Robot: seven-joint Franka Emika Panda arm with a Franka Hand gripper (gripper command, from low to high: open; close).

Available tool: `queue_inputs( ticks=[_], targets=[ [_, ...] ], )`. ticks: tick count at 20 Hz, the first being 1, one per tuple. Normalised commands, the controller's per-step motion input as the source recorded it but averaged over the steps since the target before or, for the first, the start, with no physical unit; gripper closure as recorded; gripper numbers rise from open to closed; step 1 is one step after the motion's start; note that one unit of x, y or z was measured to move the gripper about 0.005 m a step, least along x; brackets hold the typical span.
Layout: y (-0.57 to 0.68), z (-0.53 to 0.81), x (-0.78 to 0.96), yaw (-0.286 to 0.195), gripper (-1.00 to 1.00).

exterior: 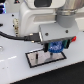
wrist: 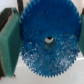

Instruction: Insert the blue gear onto the right peg, followed by the red gear

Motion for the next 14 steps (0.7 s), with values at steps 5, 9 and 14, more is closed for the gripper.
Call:
queue_inputs(
  ticks=[5, 9, 14],
  targets=[
    [-0.11, -0.05, 0.08, 0.000, 1.00],
    [-0.11, -0.16, 0.12, 0.000, 1.00],
    [-0.07, -0.24, 0.08, 0.000, 1.00]
  ],
)
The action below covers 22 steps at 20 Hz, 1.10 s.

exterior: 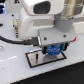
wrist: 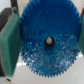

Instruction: Insert the blue gear onto the right peg, followed by the red gear

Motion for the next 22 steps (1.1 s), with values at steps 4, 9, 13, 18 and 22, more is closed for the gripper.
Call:
queue_inputs(
  ticks=[4, 9, 13, 18, 22],
  targets=[
    [0.00, -0.33, 0.04, 0.000, 1.00],
    [0.01, -0.18, 0.04, 0.000, 1.00],
    [0.08, 0.13, 0.01, 0.000, -1.00],
    [0.14, 0.45, -0.08, 0.000, -1.00],
    [0.14, 0.53, -0.17, 0.000, -1.00]
  ],
)
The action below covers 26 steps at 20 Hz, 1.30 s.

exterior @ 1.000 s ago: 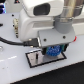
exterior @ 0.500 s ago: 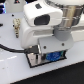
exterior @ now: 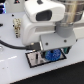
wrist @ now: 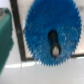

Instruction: Insert the blue gear onto the right peg, followed by the red gear

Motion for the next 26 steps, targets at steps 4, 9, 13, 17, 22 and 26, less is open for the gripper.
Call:
queue_inputs(
  ticks=[4, 9, 13, 17, 22, 26],
  targets=[
    [0.15, 0.44, -0.33, 0.000, -1.00],
    [0.37, 0.14, -0.52, 0.000, -1.00],
    [0.28, 0.02, -0.71, 0.000, -1.00],
    [0.32, 0.03, -0.66, 0.000, -1.00],
    [0.25, -0.01, -0.60, 0.000, -1.00],
    [0.33, 0.02, 0.15, 0.000, -1.00]
  ],
)
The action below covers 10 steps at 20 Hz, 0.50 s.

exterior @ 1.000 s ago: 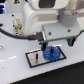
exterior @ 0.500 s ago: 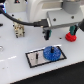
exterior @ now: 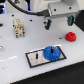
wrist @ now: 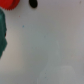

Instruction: Insert the blue gear onto the right peg, followed by the red gear

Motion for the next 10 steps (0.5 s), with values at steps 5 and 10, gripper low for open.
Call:
queue_inputs(
  ticks=[5, 10],
  targets=[
    [0.28, 0.06, 0.28, 0.000, -1.00],
    [0.45, 0.00, 0.48, 0.000, -1.00]
  ],
)
